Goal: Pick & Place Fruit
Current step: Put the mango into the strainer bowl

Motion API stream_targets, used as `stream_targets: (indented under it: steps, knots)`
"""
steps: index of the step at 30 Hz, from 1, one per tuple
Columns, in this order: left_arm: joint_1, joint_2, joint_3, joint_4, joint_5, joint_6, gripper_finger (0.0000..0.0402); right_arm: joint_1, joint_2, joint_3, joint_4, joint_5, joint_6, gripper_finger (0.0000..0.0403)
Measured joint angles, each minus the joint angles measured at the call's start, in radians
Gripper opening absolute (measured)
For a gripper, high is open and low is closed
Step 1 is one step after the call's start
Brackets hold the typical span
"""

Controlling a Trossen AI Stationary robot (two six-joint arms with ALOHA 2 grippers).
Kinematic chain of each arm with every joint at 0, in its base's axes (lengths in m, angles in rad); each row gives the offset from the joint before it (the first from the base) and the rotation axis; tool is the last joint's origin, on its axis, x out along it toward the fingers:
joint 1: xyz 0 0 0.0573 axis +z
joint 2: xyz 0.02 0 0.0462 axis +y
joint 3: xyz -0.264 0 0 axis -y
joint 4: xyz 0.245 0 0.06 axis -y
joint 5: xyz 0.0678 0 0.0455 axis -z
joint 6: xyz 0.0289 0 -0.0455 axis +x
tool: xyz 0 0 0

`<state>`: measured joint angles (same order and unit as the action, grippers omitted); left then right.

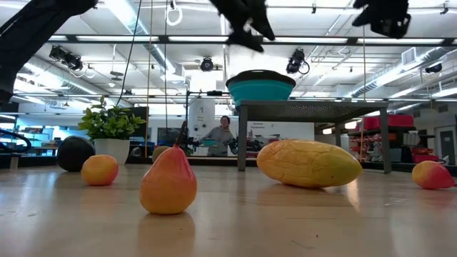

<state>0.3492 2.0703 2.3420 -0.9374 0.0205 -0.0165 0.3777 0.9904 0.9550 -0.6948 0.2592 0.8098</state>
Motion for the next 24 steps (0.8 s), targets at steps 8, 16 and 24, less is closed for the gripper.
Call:
stream_targets:
  steps: [8, 16, 24]
  knots:
    - [-0.239, -0.151, -0.161, -0.401, -0.22, -0.058, 0.0293, -0.036, 0.022, -0.003, 0.029, -0.195, -0.271, 0.0138]
    - [-0.504, -0.346, -0.581, -0.231, -0.28, -0.455, 0.0293, -0.05, 0.146, -0.037, 0.088, -0.375, -0.343, 0.0207]
    - [-0.664, -0.584, -1.137, 0.144, -0.368, -0.754, 0.0293, -0.038, 0.374, -0.035, 0.215, -0.275, -0.13, 0.0284]
